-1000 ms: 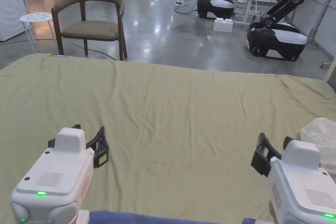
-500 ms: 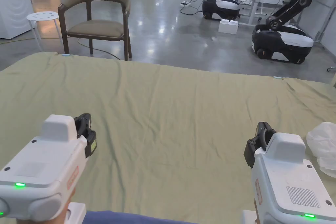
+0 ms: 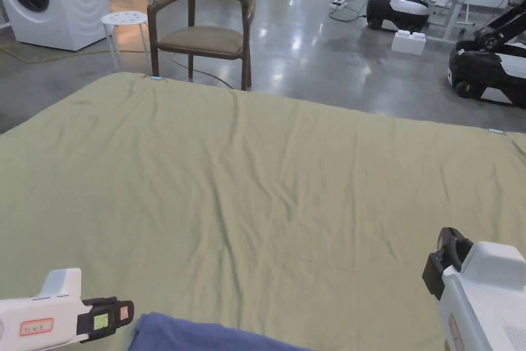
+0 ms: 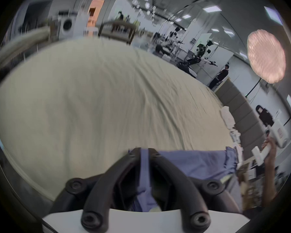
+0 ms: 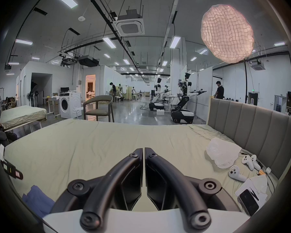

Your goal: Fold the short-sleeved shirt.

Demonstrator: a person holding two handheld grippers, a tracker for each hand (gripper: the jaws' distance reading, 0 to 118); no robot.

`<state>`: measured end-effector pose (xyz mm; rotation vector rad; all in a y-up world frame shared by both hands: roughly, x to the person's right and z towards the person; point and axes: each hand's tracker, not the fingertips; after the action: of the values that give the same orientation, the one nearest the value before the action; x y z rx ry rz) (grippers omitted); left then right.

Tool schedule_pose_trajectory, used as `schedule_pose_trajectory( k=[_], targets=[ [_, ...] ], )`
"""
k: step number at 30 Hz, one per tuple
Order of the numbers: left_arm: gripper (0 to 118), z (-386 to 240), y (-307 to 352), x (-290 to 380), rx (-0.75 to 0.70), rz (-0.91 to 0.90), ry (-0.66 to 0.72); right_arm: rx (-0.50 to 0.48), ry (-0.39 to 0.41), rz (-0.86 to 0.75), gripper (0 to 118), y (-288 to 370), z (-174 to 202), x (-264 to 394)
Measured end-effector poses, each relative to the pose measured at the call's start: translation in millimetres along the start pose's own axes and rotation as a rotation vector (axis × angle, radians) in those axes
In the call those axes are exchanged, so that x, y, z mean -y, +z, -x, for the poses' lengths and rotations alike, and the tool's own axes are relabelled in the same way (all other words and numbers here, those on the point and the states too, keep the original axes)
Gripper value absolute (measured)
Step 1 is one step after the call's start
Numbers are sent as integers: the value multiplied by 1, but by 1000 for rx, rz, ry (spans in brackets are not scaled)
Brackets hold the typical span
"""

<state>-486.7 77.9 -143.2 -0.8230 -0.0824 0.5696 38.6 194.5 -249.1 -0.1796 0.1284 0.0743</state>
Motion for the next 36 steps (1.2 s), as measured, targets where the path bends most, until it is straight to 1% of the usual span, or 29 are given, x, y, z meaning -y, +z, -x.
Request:
schedule_pose_trajectory(
  k=[2, 3, 4, 5, 6, 9, 11, 12, 13, 15, 17, 18, 19, 20, 22, 23, 25, 28, 33, 36],
  targets=[
    [49, 23, -9, 6, 79, 58, 76, -8, -1, 18, 1, -1, 2, 3],
    [64, 32, -13, 8, 113, 80, 110, -9, -1, 25, 1, -2, 2, 4],
    [77, 41, -18, 10, 156, 100, 154, -9, 3, 31, 1, -2, 3, 6],
    [81, 51, -23, 11, 202, 118, 197, -10, 7, 37, 1, -2, 4, 8],
    [82, 59, -27, 12, 234, 131, 238, -10, 9, 42, 1, -2, 4, 9],
    [81, 61, -37, 23, 294, 172, 318, -8, 16, 57, 1, -3, 4, 13],
    [81, 60, -39, 27, 400, 152, 332, -5, 20, 66, 1, -3, 4, 15],
    [80, 59, -43, 29, 415, 160, 357, -4, 22, 70, 1, -3, 3, 16],
    [79, 59, -48, 30, 439, 174, 379, -2, 24, 75, 1, -2, 3, 17],
    [77, 54, -54, 33, 486, 188, 383, 3, 21, 84, 1, -3, 2, 20],
    [66, 47, -61, 33, 490, 194, 377, 6, 13, 96, 1, -3, 0, 22],
    [53, 43, -64, 33, 490, 198, 377, 7, 8, 102, 1, -4, 0, 24],
    [29, 43, -67, 33, 483, 217, 374, 8, 3, 106, 1, -4, 0, 25],
    [11, 38, -71, 34, 439, 251, 346, 7, -1, 110, 1, -5, -1, 25],
    [8, 29, -75, 35, 318, 282, 239, 6, -7, 118, 1, -6, -2, 26],
    [6, 38, -74, 32, 365, 259, 271, 5, -9, 120, 1, -6, -3, 26],
    [6, 37, -69, 27, 355, 248, 288, 6, -10, 122, 1, -6, -5, 27],
    [5, 30, -61, 21, 309, 228, 201, 12, -10, 119, 1, -6, -9, 27],
    [4, 4, -41, 11, 274, 204, 181, 18, -25, 118, 1, -6, -16, 28],
    [4, -10, -28, 3, 234, 191, 123, 18, -32, 115, 1, -6, -20, 28]
  ],
)
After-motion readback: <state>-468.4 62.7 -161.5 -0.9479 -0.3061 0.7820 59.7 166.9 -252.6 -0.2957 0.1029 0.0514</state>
